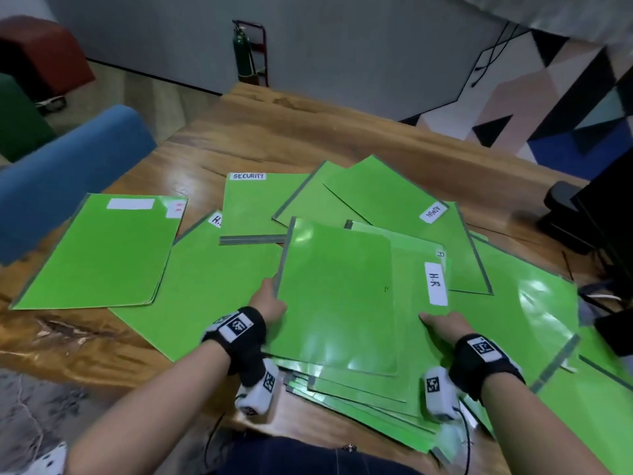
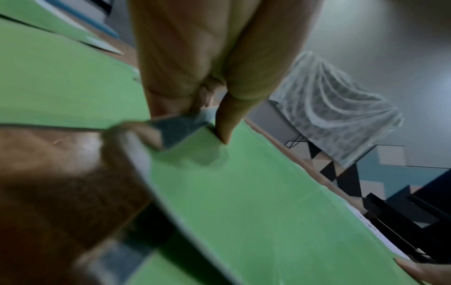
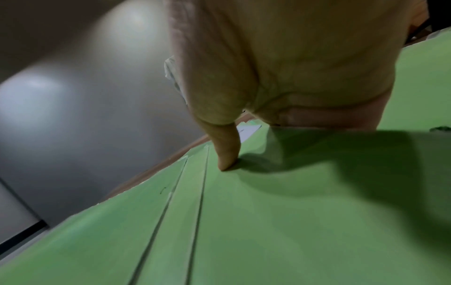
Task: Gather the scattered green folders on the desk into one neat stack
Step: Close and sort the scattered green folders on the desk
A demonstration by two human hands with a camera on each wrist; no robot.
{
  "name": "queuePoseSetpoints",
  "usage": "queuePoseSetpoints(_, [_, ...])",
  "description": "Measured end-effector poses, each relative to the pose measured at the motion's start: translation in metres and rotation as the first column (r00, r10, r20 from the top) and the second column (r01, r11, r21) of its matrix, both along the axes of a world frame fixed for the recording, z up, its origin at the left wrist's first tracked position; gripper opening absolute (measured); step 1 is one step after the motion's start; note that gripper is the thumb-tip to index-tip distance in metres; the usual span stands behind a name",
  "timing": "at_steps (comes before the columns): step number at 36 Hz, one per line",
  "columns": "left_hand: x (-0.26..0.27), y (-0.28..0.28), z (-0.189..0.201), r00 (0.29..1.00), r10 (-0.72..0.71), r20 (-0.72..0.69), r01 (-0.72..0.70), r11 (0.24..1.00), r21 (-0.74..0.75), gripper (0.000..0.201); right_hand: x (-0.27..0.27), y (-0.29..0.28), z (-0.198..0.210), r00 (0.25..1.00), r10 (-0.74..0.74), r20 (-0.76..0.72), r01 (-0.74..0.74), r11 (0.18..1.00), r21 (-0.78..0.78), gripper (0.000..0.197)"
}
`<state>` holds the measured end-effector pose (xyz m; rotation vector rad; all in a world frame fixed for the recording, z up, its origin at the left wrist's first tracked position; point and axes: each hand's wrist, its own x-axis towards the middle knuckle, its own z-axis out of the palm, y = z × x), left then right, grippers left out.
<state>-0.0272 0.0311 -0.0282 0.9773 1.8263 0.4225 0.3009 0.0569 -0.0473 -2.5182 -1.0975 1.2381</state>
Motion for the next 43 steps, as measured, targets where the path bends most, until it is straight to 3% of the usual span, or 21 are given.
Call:
queuePoseSetpoints(3, [0.003, 0.004, -0.001, 0.998, -0.039, 0.048, 0.041, 0.998, -0.038, 0.068, 0.000, 0.003, -0.001, 0.997, -0.043, -0.058, 0.043, 0.999, -0.005, 0.057])
queuePoseSetpoints(9, [0.039, 0.012, 0.000, 0.983, -0.165, -0.081, 0.163, 0.986, -0.028, 0.050, 0.001, 0.011, 0.000, 0.968, -0.164, -0.189, 0.169, 0.986, 0.011, 0.035])
queuePoseSetpoints(11, [0.054, 0.012, 0.000, 0.981, -0.181, -0.077, 0.177, 0.983, -0.049, 0.047, -0.001, 0.010, 0.001, 0.934, -0.235, -0.269, 0.249, 0.968, 0.016, 0.038])
queuePoseSetpoints(13, [0.069, 0.014, -0.001, 0.981, -0.187, -0.055, 0.185, 0.982, -0.043, 0.045, -0.001, 0.009, 0.000, 0.906, -0.260, -0.334, 0.277, 0.961, 0.001, 0.059])
queuePoseSetpoints(16, [0.085, 0.011, -0.001, 0.975, -0.224, 0.002, 0.224, 0.974, -0.046, 0.061, 0.000, 0.007, -0.004, 0.939, -0.225, -0.260, 0.232, 0.973, -0.002, 0.089])
queuePoseSetpoints(19, [0.080, 0.008, 0.006, 0.949, -0.314, 0.031, 0.316, 0.946, -0.070, 0.074, -0.002, 0.007, -0.006, 0.967, -0.201, -0.155, 0.206, 0.978, 0.022, 0.092])
queuePoseSetpoints(22, [0.052, 0.011, 0.017, 0.961, -0.275, 0.042, 0.275, 0.961, -0.012, 0.050, -0.006, 0.009, -0.003, 0.989, -0.146, -0.038, 0.146, 0.989, 0.012, 0.088])
queuePoseSetpoints(24, [0.022, 0.016, 0.015, 0.970, -0.198, -0.141, 0.206, 0.977, 0.045, 0.034, -0.007, 0.011, -0.002, 0.991, -0.133, -0.003, 0.133, 0.991, 0.009, 0.086])
queuePoseSetpoints(26, [-0.014, 0.020, 0.003, 0.894, -0.167, -0.416, 0.188, 0.982, 0.010, 0.053, -0.009, 0.011, 0.001, 0.993, -0.119, 0.019, 0.119, 0.993, 0.014, 0.084])
queuePoseSetpoints(28, [-0.045, 0.019, -0.013, 0.794, -0.195, -0.575, 0.156, 0.981, -0.118, 0.078, -0.010, 0.010, 0.003, 0.994, -0.104, 0.023, 0.103, 0.994, 0.022, 0.084])
queuePoseSetpoints(32, [-0.068, -0.001, -0.035, 0.638, -0.359, -0.681, 0.182, 0.930, -0.319, 0.096, -0.012, 0.011, 0.007, 0.995, -0.098, 0.018, 0.098, 0.995, 0.028, 0.082])
queuePoseSetpoints(34, [-0.057, -0.011, -0.037, 0.560, -0.396, -0.728, 0.247, 0.918, -0.309, 0.095, -0.012, 0.011, 0.010, 0.996, -0.089, 0.028, 0.088, 0.996, 0.026, 0.081])
queuePoseSetpoints(37, [-0.031, -0.023, -0.033, 0.503, -0.450, -0.738, 0.354, 0.886, -0.299, 0.088, -0.015, 0.011, 0.013, 0.995, -0.094, 0.026, 0.093, 0.995, 0.031, 0.083])
queuePoseSetpoints(39, [-0.020, -0.027, -0.025, 0.521, -0.469, -0.713, 0.406, 0.871, -0.276, 0.081, -0.016, 0.011, 0.014, 0.995, -0.090, 0.035, 0.089, 0.996, 0.030, 0.084])
queuePoseSetpoints(43, [-0.053, -0.013, -0.019, 0.697, -0.248, -0.673, 0.282, 0.957, -0.062, 0.040, -0.016, 0.011, 0.016, 0.995, -0.087, 0.042, 0.086, 0.996, 0.031, 0.082])
